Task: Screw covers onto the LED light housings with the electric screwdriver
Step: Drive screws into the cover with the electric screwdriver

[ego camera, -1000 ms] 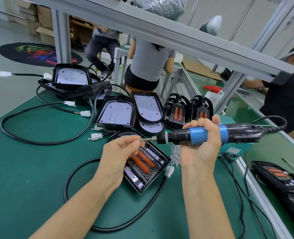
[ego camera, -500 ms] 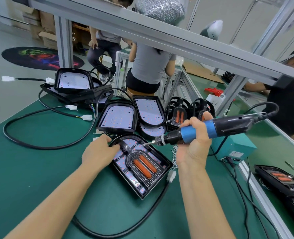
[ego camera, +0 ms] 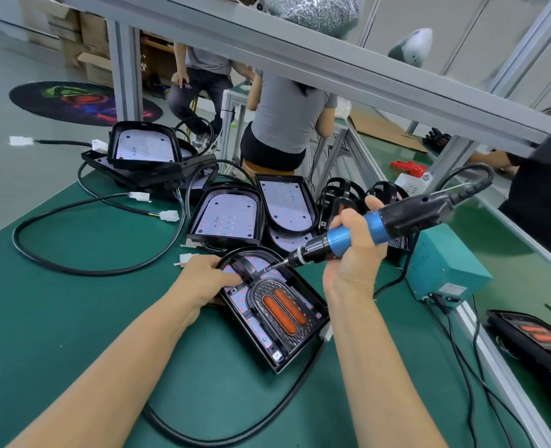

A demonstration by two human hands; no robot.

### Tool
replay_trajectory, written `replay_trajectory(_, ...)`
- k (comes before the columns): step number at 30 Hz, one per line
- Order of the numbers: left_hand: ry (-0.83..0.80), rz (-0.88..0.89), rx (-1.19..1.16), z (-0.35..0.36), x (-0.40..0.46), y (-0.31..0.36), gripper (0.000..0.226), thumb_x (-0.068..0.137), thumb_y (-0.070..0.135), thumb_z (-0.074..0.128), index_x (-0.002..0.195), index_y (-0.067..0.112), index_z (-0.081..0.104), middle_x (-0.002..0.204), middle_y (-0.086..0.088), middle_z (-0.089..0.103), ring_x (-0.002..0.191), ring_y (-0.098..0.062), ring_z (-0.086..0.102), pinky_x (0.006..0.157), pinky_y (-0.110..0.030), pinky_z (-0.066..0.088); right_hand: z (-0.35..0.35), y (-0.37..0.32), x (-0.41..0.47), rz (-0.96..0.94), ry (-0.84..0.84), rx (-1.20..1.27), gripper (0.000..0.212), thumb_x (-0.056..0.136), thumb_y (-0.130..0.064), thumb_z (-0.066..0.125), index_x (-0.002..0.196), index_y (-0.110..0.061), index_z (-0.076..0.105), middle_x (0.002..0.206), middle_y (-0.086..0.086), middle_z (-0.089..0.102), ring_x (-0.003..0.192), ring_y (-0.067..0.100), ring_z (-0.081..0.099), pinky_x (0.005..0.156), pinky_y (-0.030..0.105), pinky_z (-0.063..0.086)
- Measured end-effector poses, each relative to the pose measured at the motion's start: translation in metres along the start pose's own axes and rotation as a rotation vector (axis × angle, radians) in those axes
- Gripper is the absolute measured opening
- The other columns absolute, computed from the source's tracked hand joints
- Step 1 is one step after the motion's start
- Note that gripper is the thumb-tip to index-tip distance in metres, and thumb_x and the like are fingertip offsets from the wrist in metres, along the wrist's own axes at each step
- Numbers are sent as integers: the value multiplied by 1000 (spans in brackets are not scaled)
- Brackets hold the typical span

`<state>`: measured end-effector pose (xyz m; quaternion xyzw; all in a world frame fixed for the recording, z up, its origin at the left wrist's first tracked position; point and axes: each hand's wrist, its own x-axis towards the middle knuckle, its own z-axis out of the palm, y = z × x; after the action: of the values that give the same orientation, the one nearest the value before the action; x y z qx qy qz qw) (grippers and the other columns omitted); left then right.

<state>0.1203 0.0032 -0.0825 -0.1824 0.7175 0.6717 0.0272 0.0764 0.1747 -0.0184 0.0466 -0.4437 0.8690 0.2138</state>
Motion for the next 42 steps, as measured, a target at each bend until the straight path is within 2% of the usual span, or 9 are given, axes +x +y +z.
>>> replay_trajectory(5,24,16,-47,2,4,-4,13,78,-9,66,89,-2,67,75,-13,66,63,-24,59,60,-30,51,2,1,1,-15,-30,-28,36,69,-5,65,100,-22,59,65,-3,57,61,15,54,68,30,46)
replay_trajectory(9,48,67,-36,7,6,-3,13,75,-10,66,82,1,68,66,-9,66,58,-21,58,62,-30,49,7,0,4,-49,-98,-87,37,71,-3,63,102,-21,57,63,-3,56,61,14,53,69,30,46)
replay_trajectory(15,71,45,-58,7,8,-6,12,73,-9,68,84,-5,67,74,-16,66,66,-24,59,69,-44,54,14,2,3,-51,-262,-178,38,69,-2,62,103,-18,56,64,3,52,64,15,51,64,20,47)
replay_trajectory(23,99,49,-115,9,7,-11,14,71,-12,68,76,2,67,69,-13,66,63,-23,59,64,-33,50,16,-2,9,39,-434,-242,41,71,-1,61,106,-21,55,66,-2,53,68,16,51,69,28,45)
replay_trajectory(26,102,42,-106,9,9,-11,15,71,-11,68,73,4,66,69,-13,65,63,-23,59,63,-33,50,20,-4,12,60,-431,-250,43,70,0,64,104,-26,57,72,-4,55,71,14,52,68,23,47)
replay_trajectory(30,101,37,-103,9,10,-12,15,71,-10,69,70,5,66,69,-14,66,64,-24,59,71,-45,54,21,-1,9,31,-392,-269,35,72,-5,71,69,-40,66,72,-4,53,75,23,49,72,31,47)
replay_trajectory(33,98,31,-103,9,11,-12,11,70,-9,70,73,1,67,72,-16,66,66,-25,59,75,-50,53,20,-1,9,38,-361,-254,25,75,-8,73,83,-30,63,73,-1,53,72,23,51,69,29,50)
replay_trajectory(36,100,32,-108,9,11,-12,10,70,-9,70,75,0,67,73,-16,66,67,-25,58,72,-44,52,19,0,9,34,-334,-257,20,75,-10,73,86,-21,61,75,1,54,66,17,55,66,26,50)
replay_trajectory(42,105,41,-106,11,9,-10,18,71,-10,69,69,7,67,61,-4,66,58,-20,58,52,-23,42,14,-2,14,105,-446,-225,29,68,-1,67,69,-29,62,73,-2,52,69,17,47,64,23,45)
